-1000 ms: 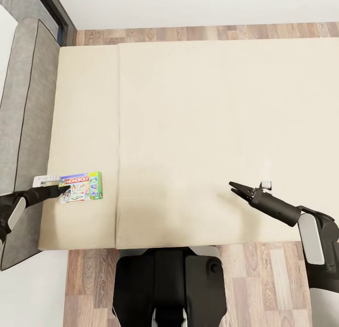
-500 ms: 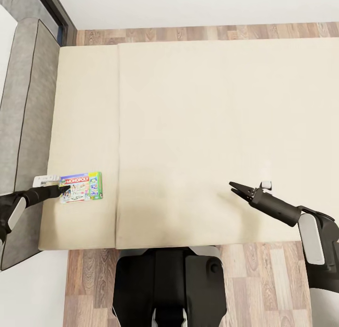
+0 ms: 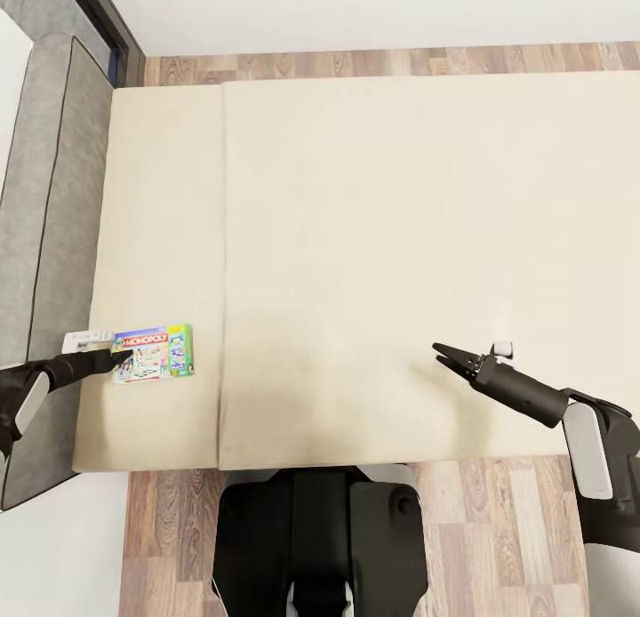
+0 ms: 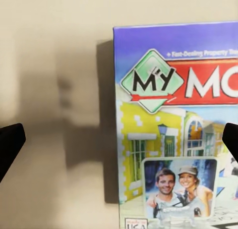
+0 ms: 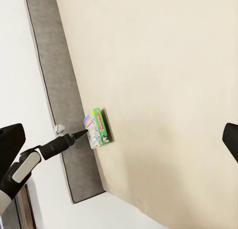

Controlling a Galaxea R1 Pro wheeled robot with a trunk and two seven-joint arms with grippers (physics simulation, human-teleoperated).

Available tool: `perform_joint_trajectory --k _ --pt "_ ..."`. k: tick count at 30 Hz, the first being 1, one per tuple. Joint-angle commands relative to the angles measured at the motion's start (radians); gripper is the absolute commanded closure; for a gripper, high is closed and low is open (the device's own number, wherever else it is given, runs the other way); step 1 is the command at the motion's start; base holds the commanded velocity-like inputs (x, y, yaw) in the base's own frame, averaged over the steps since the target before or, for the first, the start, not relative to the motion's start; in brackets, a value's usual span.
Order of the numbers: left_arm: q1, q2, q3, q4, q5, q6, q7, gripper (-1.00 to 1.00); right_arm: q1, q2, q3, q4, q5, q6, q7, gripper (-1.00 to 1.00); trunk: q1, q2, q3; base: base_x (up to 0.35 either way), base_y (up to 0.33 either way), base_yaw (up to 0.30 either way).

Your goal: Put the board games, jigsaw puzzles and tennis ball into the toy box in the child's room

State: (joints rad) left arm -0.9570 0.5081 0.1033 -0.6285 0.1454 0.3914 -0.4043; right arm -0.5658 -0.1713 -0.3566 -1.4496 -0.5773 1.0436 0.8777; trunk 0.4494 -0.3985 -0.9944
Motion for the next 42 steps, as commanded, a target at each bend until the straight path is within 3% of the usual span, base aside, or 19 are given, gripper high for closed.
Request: perform_joint_trajectory --k 1,42 --pt "0.000 0.000 0.003 -0.001 0.008 0.009 -0.002 -1.00 -0.001 0.000 -0.001 0.000 0.004 0.004 0.006 -1.00 0.001 -0.002 -0.001 0.000 0.000 0.000" --pt "0.000 -0.006 0.003 -0.002 0.010 0.013 -0.009 -1.00 0.000 -0.002 -0.002 0.000 0.004 0.004 -0.006 -1.00 0.001 -0.002 -0.028 0.000 0.000 0.000"
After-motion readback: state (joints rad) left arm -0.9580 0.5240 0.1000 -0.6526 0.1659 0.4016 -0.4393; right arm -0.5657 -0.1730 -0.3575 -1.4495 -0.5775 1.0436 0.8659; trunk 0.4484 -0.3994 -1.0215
